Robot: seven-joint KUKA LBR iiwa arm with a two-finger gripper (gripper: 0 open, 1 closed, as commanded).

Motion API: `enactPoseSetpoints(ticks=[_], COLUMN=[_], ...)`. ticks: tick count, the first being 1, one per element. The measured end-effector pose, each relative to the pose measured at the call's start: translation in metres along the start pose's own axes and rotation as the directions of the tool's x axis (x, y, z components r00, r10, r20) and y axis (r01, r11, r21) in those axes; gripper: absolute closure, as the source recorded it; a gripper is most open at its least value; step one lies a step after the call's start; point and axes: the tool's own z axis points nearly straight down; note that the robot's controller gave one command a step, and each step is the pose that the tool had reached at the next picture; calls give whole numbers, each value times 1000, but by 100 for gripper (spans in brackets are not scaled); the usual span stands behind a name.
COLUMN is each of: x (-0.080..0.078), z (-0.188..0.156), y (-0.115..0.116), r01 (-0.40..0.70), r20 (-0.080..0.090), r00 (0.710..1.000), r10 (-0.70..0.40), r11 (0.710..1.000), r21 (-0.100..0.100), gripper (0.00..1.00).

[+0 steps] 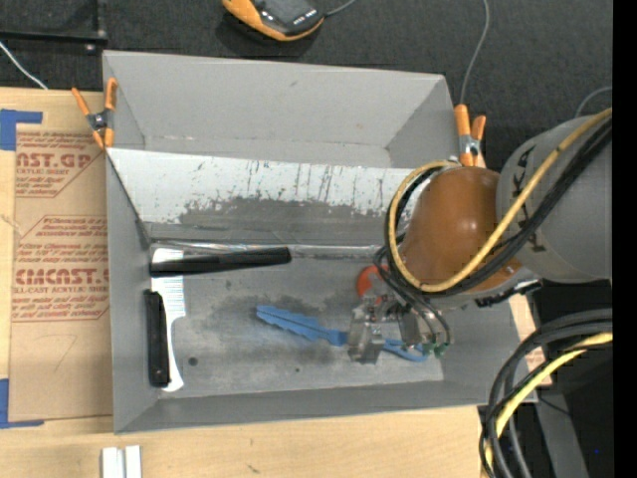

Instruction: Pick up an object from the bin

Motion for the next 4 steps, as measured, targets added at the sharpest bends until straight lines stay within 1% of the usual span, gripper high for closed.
enactPoseSetpoints(ticks=[1,2,3,4], x=[-15,-14,-13,-37], z=[30,46,50,59], y=[-83,-28,11,-42], r01=[-14,-33,-13,-17], r20=[2,2,4,7], r00=[1000,999,1000,1000], r10=[14,33,13,17], r11=[1000,999,1000,1000], r21=[0,0,-2,0], gripper=[100,100,100,100])
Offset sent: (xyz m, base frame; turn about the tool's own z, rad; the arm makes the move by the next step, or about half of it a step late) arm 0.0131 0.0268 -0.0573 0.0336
